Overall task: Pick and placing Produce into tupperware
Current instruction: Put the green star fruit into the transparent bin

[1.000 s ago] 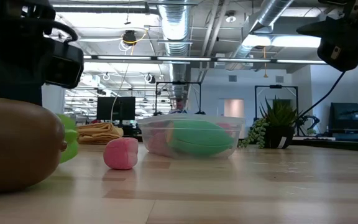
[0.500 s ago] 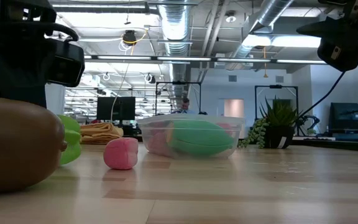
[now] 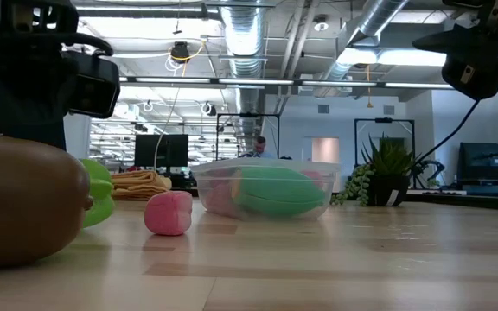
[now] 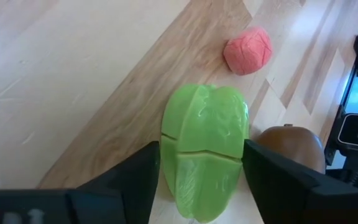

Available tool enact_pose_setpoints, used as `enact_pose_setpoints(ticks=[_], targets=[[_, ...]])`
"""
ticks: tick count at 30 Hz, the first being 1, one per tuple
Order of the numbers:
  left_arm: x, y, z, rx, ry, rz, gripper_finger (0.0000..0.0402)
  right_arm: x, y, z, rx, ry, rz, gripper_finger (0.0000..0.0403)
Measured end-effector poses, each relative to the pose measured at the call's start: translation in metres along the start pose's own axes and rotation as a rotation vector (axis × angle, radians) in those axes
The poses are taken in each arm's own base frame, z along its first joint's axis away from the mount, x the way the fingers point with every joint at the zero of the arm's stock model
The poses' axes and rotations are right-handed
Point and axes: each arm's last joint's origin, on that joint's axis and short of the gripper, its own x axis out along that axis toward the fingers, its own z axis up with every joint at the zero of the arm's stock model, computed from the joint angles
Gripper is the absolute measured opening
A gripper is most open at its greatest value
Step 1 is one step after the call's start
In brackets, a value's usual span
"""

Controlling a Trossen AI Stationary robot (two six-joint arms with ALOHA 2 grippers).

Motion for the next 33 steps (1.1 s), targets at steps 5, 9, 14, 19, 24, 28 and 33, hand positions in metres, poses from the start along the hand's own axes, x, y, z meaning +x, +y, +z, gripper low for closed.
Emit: enact_pose_setpoints(ticks=[5, 9, 14, 19, 24, 28, 33], targets=[[-0.0001, -0.0008, 0.0002, 0.0, -0.002, -0.007, 0.0192, 0.0, 0.0, 0.0, 0.0, 0.0, 0.0, 0.0232], [-0.0001, -0.0015, 0.0004, 0.001, -0.004, -0.014, 0.0171, 0.0, 0.0, 0.0, 0.0, 0.0, 0.0, 0.0232], [-0.0001, -0.0021, 0.0006, 0.001, -0.006, -0.02, 0.0148, 0.0, 0.0, 0.0, -0.001, -0.001, -0.001, 0.0232], [-0.0001, -0.0024, 0.0007, 0.001, -0.007, -0.024, 0.0142, 0.0, 0.0, 0.0, -0.005, -0.001, -0.001, 0.0232], [-0.0001, -0.0028, 0.0008, 0.0, -0.008, -0.027, 0.0146, 0.0, 0.0, 0.0, -0.007, -0.001, -0.001, 0.0232], [-0.0001, -0.0028, 0.0008, 0.0, -0.008, -0.027, 0.0144, 0.0, 0.0, 0.0, -0.008, -0.001, -0.001, 0.0232], [-0.0001, -0.0028, 0.0008, 0.0, -0.009, -0.027, 0.0144, 0.0, -0.0006, -0.0005, -0.012, 0.003, -0.007, 0.0232]])
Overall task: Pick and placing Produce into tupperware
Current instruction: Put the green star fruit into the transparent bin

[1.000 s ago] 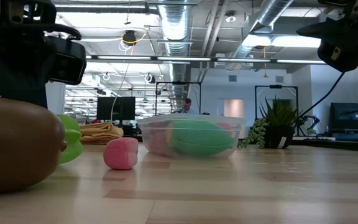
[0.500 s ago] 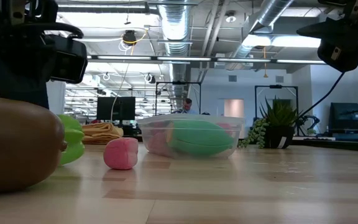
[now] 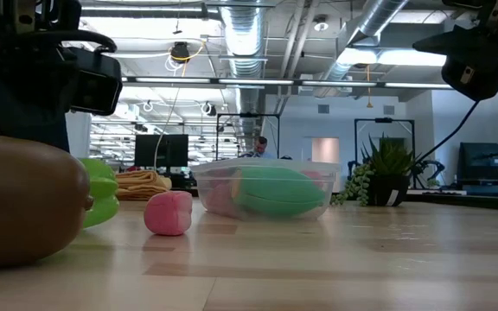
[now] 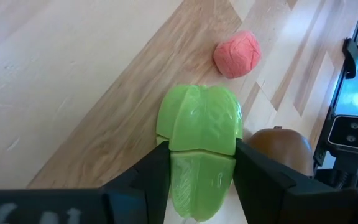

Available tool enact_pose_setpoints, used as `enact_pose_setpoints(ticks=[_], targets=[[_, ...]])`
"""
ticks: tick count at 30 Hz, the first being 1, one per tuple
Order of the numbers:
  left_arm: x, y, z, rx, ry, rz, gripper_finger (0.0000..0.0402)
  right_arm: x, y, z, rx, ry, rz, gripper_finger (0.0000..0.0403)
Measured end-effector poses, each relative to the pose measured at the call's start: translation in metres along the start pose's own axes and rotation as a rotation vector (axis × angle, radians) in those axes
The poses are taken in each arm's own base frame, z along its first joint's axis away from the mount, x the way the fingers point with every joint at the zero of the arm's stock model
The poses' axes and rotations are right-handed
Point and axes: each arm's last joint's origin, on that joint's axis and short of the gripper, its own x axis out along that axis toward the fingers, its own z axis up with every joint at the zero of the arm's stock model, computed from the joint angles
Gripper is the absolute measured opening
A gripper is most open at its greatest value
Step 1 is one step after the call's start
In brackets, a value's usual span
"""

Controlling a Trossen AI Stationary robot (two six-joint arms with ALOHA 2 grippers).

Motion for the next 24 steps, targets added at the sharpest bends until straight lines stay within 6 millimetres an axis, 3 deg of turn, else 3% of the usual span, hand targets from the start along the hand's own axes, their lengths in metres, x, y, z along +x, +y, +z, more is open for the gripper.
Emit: enact_pose_setpoints(ticks=[12, 24], targets=[[-0.013, -0.007, 0.009, 0.003, -0.099, -0.041, 0.0144, 0.0, -0.001, -0.001, -0.007, 0.006, -0.01, 0.0232], [-0.04, -0.016, 0.047, 0.071, -0.316, -0.093, 0.0144, 0.0, -0.001, -0.001, -0.007, 0.006, -0.01, 0.0232]])
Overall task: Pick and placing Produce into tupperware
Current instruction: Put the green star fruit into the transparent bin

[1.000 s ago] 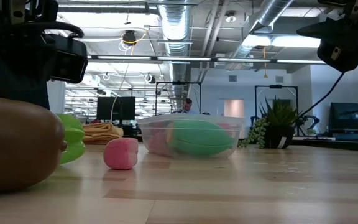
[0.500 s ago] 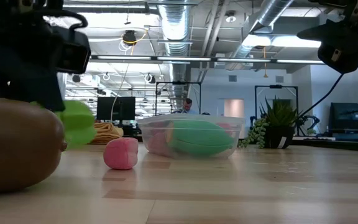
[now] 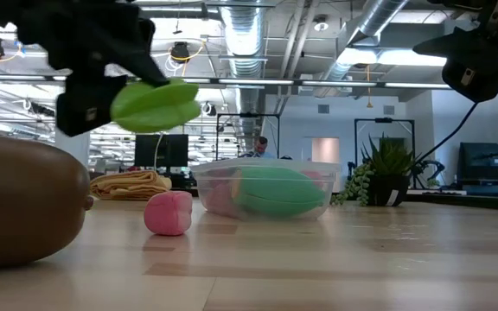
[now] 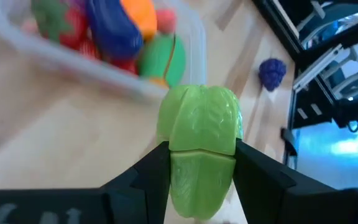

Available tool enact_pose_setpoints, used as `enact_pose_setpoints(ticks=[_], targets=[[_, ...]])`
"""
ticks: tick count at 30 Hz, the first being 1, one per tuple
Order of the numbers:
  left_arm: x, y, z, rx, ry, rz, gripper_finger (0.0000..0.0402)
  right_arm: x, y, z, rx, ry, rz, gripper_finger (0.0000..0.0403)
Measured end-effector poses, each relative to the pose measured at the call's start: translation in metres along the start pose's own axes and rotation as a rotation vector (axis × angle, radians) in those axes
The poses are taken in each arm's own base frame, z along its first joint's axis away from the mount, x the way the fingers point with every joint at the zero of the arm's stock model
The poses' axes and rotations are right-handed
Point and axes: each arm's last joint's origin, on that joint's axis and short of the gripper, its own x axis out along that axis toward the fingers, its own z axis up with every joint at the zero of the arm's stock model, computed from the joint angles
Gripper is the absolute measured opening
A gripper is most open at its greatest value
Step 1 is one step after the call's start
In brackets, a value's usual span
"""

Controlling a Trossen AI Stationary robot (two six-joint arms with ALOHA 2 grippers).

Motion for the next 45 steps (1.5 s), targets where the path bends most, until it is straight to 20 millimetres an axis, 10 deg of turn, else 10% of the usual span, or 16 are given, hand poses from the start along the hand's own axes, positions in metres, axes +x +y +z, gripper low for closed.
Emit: enact_pose_setpoints(ticks=[21, 45], targets=[[0.009, 0.003, 0.072, 0.154, -0.182, 0.033, 0.0144, 0.002, -0.003, 0.003, 0.008, -0.014, -0.019, 0.0232], [0.039, 0.032, 0.077, 0.199, -0.159, 0.169, 0.0144, 0.008, -0.01, 0.011, 0.014, -0.032, -0.049, 0.0232]])
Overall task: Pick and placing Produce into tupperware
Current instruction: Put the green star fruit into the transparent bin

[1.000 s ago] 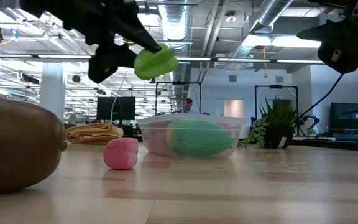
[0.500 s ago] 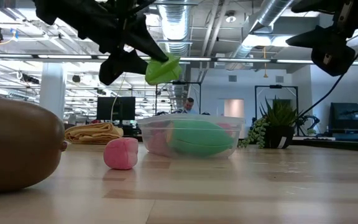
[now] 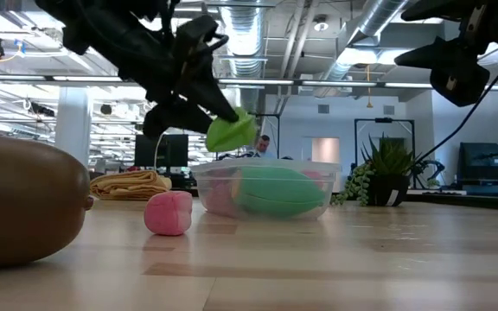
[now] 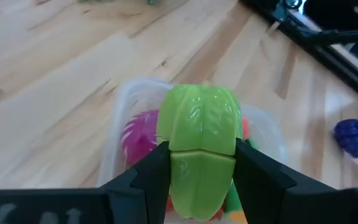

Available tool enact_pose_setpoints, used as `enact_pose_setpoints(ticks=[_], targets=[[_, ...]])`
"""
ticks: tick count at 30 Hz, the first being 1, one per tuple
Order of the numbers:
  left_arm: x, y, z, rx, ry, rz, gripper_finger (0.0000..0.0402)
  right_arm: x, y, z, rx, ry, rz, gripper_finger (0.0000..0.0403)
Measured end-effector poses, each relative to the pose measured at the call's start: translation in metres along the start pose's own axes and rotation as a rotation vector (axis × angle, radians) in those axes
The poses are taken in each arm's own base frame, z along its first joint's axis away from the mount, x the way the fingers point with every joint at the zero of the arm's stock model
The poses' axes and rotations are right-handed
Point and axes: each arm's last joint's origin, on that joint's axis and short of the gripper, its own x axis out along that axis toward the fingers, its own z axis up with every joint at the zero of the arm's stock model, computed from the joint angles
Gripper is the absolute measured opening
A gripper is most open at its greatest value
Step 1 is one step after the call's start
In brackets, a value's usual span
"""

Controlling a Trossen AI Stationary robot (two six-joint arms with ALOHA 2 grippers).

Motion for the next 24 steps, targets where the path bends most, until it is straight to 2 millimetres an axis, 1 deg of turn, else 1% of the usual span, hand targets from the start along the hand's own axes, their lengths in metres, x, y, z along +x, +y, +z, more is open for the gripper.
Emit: enact_pose_setpoints(ticks=[11, 17, 19, 24], targets=[[0.01, 0.013, -0.003, -0.012, 0.059, 0.046, 0.0144, 0.0, -0.001, 0.0, -0.01, 0.008, -0.003, 0.0232], [0.011, 0.012, -0.002, 0.001, 0.06, 0.02, 0.0145, 0.0, -0.001, -0.001, -0.015, 0.014, -0.01, 0.0232], [0.01, 0.011, -0.002, 0.001, 0.065, 0.003, 0.0152, 0.0, -0.002, -0.001, -0.016, 0.014, -0.01, 0.0232], [0.01, 0.011, -0.002, 0.014, 0.065, 0.002, 0.0184, 0.0, -0.002, -0.001, -0.017, 0.016, -0.012, 0.0232]])
